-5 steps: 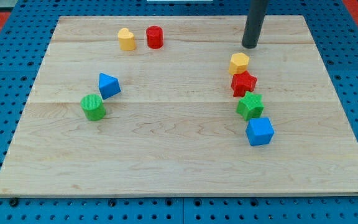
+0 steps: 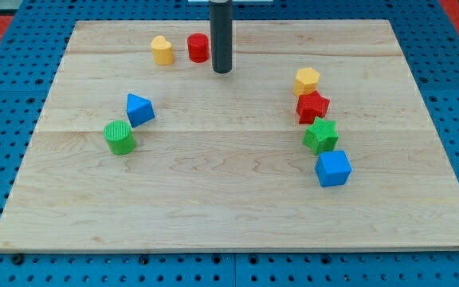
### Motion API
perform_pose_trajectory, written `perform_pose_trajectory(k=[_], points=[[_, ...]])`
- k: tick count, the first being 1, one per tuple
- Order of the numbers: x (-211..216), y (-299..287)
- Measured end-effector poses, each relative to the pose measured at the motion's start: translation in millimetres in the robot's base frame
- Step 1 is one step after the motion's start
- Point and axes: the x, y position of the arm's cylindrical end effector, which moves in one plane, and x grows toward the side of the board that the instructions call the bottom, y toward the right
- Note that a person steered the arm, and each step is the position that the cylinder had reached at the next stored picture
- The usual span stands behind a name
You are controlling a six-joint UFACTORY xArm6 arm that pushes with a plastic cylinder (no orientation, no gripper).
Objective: Push the red circle towards the right of the board
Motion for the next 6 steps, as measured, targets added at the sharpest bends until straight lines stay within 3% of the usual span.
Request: perform_pose_trajectory(k=[2,4,6], points=[[-1,6],[-14,-62],[-42,-33]])
